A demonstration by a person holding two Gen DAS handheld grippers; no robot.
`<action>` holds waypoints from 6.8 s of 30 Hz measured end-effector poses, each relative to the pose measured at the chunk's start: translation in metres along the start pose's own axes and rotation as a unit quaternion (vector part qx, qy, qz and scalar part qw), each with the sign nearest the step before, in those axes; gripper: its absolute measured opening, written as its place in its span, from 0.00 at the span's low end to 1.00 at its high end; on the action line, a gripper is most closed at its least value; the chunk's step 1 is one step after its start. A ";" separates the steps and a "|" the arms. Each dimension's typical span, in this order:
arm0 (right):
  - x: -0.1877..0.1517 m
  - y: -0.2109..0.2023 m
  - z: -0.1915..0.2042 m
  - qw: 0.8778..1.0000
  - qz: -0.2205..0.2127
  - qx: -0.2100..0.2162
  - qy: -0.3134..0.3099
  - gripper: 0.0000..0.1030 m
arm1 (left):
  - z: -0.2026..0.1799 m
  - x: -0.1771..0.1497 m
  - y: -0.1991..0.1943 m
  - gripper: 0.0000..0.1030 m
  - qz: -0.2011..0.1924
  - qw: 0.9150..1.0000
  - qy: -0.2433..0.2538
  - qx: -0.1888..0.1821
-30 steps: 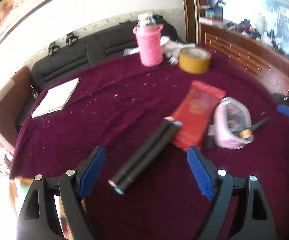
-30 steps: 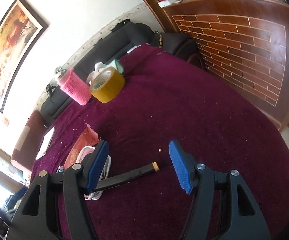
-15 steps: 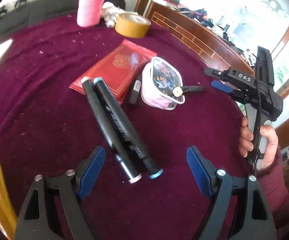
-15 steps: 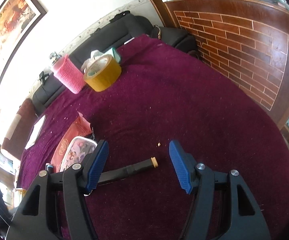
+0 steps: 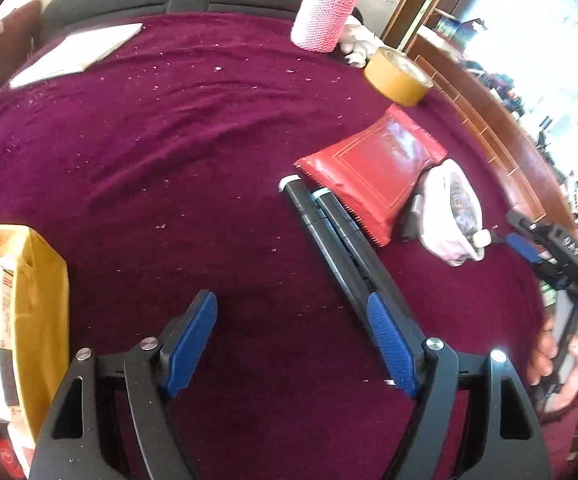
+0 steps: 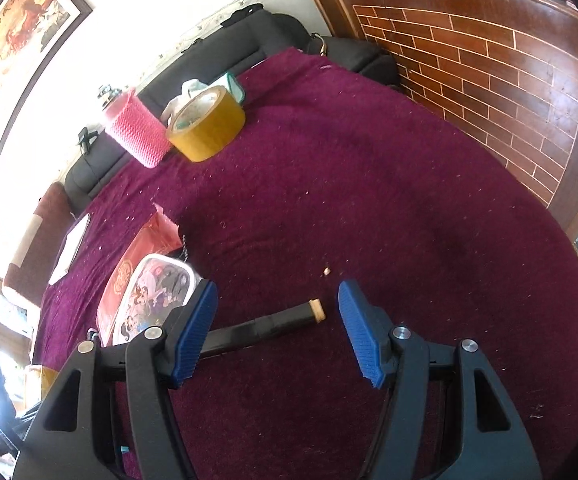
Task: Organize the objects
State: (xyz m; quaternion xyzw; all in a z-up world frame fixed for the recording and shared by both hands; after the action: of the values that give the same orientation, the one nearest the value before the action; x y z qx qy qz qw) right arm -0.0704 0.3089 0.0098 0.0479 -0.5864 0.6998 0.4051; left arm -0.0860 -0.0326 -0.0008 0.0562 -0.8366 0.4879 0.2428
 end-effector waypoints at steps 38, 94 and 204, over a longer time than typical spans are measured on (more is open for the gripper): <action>-0.014 -0.037 0.046 0.990 -0.099 0.011 -0.105 0.60 | -0.040 -0.031 -0.064 0.11 -0.076 0.995 0.049 0.052; -0.272 -0.112 0.370 0.889 0.208 0.296 -0.279 0.13 | 0.222 -0.146 -0.246 0.12 -0.137 0.978 -0.140 0.066; -0.253 -0.160 0.283 0.917 -0.134 0.035 -0.374 0.67 | -0.047 -0.164 -0.299 0.99 -0.399 0.897 0.044 0.187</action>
State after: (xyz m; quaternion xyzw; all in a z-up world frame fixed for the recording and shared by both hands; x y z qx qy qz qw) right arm 0.0827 -0.0658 0.0846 0.3982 -0.6584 0.5901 0.2443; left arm 0.1734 -0.1708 0.1787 0.4082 -0.6257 0.4999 0.4383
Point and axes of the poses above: each gripper's, at about its wrist camera, not at the fingertips, and y roughly the way its jaws point, z to its left, x to its top, the point moved 3 cm from there along y, roughly the way its jaws point, and after that the axes turned 11 degrees about -x, right-handed, at the moved point
